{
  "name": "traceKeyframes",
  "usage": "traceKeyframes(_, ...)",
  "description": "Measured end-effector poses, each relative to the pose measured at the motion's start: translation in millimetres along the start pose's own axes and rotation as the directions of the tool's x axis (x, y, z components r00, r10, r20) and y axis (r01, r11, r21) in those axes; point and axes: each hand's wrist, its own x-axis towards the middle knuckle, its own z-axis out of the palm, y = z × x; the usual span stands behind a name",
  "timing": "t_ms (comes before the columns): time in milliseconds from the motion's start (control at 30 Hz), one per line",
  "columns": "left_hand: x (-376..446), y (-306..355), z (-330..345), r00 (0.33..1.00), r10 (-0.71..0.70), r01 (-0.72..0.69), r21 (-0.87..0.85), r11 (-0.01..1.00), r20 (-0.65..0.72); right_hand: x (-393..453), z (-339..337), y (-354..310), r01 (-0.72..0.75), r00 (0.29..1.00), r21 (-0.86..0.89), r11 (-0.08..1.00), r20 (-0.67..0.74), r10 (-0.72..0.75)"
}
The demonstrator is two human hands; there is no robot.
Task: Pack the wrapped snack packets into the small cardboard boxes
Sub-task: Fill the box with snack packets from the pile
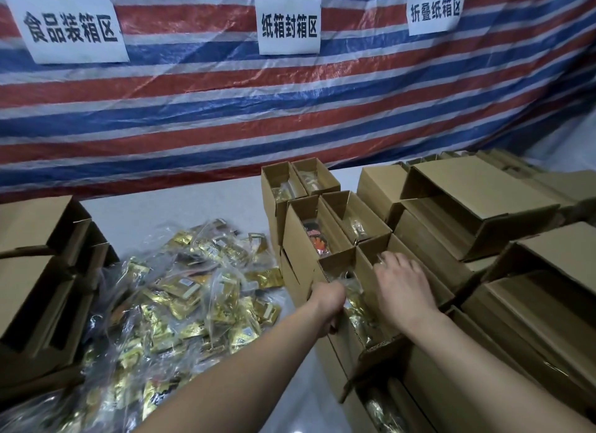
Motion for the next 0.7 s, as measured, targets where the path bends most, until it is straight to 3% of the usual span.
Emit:
traceKeyframes(200,17.8,-6.5,2.5,0.999,0.006,-0.007,-0.030,1.000,-0.035,0.2,14.8,-1.1,-0.031,0.999,-0.014,0.999,-0.029,0.030)
traceKeyframes(367,13.6,-9.9,-5.5,1.000,0.012,-0.009,-0.141,0.990,0.026,5.3,11.2,-3.2,-0.016,0.998,0.001,1.000,-0.061,0.016)
traceKeyframes(700,-5.1,-42.3,-27.1,0.997,0.074,-0.069,-0.184,0.981,0.025,-0.4,-13.5,-53.6,0.077,0.981,0.249,0.965,-0.192,-0.028)
